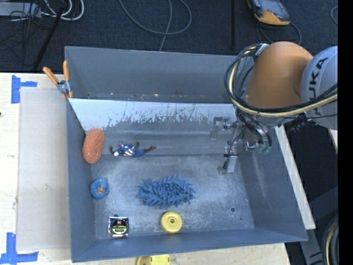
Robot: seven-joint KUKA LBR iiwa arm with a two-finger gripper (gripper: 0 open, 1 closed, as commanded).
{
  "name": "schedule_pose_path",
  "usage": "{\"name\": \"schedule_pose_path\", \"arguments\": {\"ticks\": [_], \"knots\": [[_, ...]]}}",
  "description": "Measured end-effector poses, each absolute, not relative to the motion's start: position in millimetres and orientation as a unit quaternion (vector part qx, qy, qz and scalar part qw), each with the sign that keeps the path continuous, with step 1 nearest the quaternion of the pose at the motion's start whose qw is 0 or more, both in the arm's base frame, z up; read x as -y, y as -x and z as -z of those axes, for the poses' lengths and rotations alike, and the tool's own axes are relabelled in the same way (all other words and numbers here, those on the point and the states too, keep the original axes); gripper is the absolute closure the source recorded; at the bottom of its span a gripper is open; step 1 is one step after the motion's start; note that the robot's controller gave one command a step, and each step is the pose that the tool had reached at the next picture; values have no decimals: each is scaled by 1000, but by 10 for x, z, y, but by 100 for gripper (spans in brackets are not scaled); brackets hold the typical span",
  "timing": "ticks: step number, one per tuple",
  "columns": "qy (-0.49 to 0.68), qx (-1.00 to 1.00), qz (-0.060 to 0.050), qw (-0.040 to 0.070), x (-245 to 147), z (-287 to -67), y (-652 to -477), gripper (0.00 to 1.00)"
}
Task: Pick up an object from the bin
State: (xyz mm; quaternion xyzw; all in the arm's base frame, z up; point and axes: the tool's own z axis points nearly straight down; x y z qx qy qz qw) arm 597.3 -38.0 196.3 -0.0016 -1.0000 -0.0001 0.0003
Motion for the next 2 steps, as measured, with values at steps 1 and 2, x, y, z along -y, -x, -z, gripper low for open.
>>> {"name": "schedule_pose_path", "arguments": {"ticks": [1, 2], "knots": [[-6, 1000, 0, -4, -13, -1577, -5880, 0], [-25, 1000, 2, 0, -300, -1082, -5641, 0]]}}
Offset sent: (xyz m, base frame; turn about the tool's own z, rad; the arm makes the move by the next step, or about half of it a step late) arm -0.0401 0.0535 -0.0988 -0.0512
